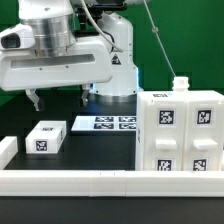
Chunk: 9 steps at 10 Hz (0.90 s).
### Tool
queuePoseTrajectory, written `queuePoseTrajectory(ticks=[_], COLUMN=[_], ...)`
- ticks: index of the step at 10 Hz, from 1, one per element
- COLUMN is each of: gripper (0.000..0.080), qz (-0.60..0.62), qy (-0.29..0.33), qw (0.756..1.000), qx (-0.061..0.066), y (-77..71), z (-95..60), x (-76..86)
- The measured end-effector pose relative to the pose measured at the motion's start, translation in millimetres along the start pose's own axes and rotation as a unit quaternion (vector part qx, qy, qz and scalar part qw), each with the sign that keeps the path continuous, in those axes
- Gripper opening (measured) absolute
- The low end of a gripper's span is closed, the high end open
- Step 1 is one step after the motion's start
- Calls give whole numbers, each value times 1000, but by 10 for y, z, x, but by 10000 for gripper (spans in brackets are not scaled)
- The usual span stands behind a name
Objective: Assemble cabinet
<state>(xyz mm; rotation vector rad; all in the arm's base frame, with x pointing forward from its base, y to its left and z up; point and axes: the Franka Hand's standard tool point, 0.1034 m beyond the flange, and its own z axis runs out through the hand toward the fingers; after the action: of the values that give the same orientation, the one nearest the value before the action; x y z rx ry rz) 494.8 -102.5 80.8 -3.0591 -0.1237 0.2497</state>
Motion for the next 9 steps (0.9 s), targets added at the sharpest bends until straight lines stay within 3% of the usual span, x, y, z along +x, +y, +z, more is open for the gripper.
queuePoseTrajectory(ticks=[3, 6, 9], gripper=[649, 649, 649], qz=[0, 15, 19], qy=[-2, -12, -14], qw=[1000, 1000, 1000], qx=[0, 8, 7], y=[14, 425, 423], z=[23, 244, 378], x=[-11, -187, -193])
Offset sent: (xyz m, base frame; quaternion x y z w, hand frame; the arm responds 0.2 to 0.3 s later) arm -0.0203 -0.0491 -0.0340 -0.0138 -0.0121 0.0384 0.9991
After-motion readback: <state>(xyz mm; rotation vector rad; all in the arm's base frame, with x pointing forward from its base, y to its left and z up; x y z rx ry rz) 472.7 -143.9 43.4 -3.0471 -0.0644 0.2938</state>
